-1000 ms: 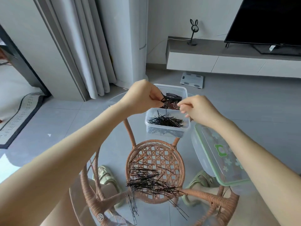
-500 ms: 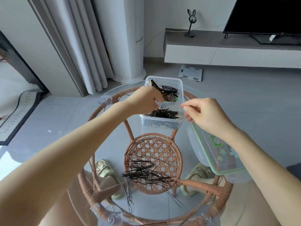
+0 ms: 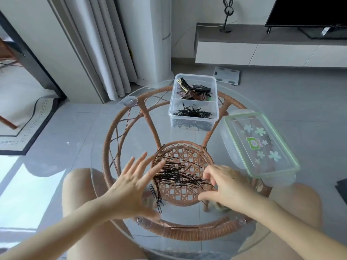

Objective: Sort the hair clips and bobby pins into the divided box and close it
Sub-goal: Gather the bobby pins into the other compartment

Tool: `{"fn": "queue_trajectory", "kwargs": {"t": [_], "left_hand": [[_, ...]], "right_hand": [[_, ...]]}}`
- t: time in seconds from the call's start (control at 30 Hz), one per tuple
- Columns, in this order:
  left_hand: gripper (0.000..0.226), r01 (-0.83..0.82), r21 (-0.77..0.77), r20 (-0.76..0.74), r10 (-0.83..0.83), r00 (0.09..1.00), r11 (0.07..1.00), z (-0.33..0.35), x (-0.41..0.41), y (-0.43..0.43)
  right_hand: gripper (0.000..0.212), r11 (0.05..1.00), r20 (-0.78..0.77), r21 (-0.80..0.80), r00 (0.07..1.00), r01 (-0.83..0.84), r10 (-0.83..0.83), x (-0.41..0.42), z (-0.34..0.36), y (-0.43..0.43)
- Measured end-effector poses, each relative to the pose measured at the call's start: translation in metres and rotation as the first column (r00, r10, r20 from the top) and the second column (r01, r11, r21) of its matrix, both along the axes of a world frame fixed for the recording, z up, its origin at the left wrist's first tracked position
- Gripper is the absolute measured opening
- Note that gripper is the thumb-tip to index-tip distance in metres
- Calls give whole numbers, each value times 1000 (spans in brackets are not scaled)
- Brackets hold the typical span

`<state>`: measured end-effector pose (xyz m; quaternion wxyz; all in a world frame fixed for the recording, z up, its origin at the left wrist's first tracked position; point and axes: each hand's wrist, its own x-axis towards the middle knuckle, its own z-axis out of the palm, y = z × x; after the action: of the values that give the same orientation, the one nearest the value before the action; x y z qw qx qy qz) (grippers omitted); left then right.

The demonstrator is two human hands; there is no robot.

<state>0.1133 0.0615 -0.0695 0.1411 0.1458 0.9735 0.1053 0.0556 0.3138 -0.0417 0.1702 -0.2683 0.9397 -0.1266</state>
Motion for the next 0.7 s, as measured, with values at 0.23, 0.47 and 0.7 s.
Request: {"fn": "queue_trajectory", "kwargs": {"t": [0.23, 0.47, 0.7], "left_hand": [[110, -95, 166, -139, 119, 983, 982, -9, -44, 27], [110, -126, 267, -4, 132, 991, 955, 16, -45, 29], [94, -182, 28, -88, 184, 979, 983, 17, -36, 4]], "right_hand": [[24, 962, -139, -274, 989, 12, -52, -7, -22, -38], [75, 970, -45, -224, 993, 93, -106, -25, -12, -18], [103, 999, -101, 34, 995, -7, 10, -26, -14, -34]]}}
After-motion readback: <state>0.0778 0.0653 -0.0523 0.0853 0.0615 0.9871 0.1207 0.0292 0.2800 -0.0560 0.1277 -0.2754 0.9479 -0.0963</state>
